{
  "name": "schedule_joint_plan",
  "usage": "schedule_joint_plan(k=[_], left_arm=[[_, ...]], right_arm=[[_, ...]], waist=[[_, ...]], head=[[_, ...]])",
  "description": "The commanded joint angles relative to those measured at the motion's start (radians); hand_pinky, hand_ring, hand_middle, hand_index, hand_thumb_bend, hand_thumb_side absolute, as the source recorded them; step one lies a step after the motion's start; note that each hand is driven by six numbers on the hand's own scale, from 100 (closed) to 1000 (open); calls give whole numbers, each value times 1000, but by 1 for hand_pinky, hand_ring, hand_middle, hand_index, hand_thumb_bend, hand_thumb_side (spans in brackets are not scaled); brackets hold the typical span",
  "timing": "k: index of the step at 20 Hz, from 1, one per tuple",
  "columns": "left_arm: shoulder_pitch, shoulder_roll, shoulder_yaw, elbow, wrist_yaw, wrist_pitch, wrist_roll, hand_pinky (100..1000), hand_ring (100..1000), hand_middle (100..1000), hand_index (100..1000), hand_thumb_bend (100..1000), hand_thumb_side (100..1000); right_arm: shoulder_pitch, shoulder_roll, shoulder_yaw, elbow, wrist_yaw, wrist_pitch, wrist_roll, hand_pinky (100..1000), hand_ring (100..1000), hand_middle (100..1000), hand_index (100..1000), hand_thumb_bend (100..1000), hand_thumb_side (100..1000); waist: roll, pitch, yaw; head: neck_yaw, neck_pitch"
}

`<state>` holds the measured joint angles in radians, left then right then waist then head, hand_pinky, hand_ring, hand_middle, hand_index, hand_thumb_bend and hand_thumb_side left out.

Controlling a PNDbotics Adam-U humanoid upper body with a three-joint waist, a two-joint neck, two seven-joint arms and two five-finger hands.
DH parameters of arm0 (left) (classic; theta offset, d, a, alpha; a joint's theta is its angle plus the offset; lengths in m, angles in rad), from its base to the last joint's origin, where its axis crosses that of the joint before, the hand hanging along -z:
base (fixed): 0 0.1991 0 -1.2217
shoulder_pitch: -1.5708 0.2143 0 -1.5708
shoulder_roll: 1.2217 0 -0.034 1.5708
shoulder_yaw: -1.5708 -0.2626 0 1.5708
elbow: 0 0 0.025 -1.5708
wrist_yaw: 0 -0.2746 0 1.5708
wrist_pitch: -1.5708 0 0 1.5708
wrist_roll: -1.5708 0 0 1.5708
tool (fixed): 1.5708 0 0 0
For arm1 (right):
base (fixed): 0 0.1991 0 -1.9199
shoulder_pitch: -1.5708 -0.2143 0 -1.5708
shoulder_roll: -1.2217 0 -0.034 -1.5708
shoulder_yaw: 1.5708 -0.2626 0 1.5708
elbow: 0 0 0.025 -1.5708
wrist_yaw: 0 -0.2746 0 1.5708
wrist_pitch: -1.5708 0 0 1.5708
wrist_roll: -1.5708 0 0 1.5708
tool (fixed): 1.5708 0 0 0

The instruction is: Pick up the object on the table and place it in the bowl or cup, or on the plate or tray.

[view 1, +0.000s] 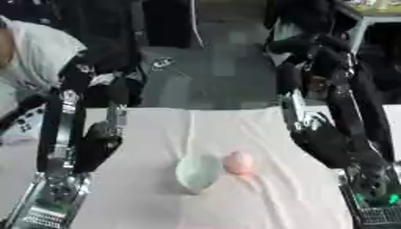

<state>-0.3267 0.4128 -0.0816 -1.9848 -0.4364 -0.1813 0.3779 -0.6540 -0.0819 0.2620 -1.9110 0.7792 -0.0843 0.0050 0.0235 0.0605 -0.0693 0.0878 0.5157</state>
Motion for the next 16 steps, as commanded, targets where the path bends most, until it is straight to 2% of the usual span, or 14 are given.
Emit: schedule_joint_plan(k=[1, 12, 13, 14, 15, 16], left_arm=[[-8, 14, 8, -15, -5, 4, -5, 727, 684, 802, 911, 100, 765], [-8, 12, 9, -15, -7, 6, 26, 719, 675, 800, 904, 100, 757], [-8, 12, 9, -15, -6, 7, 26, 716, 671, 798, 902, 100, 757], [-8, 11, 9, -15, -5, 7, 25, 716, 671, 798, 902, 100, 756], [-6, 11, 8, -15, -4, 8, 24, 714, 666, 796, 901, 100, 758], [-5, 11, 7, -15, -3, 8, 23, 714, 666, 796, 901, 100, 758]], right_arm=[[-17, 6, -1, -2, 9, -3, 17, 248, 553, 660, 774, 100, 895], [-15, 9, -6, 13, 16, -9, 24, 247, 552, 659, 778, 100, 888], [-13, 11, -11, 25, 19, -8, 22, 243, 551, 659, 781, 138, 865], [-14, 13, -17, 48, 25, -9, 21, 243, 551, 659, 780, 135, 867], [-18, 14, -19, 73, 32, -12, 21, 248, 558, 666, 786, 182, 853], [-27, 15, -20, 105, 42, -16, 23, 248, 558, 666, 786, 182, 853]], waist=[[2, -9, 0], [3, -10, 9], [4, -11, 12], [4, -12, 14], [4, -13, 15], [3, -14, 17]], head=[[-12, 0], [9, 21], [14, 24], [17, 27], [16, 29], [13, 31]])
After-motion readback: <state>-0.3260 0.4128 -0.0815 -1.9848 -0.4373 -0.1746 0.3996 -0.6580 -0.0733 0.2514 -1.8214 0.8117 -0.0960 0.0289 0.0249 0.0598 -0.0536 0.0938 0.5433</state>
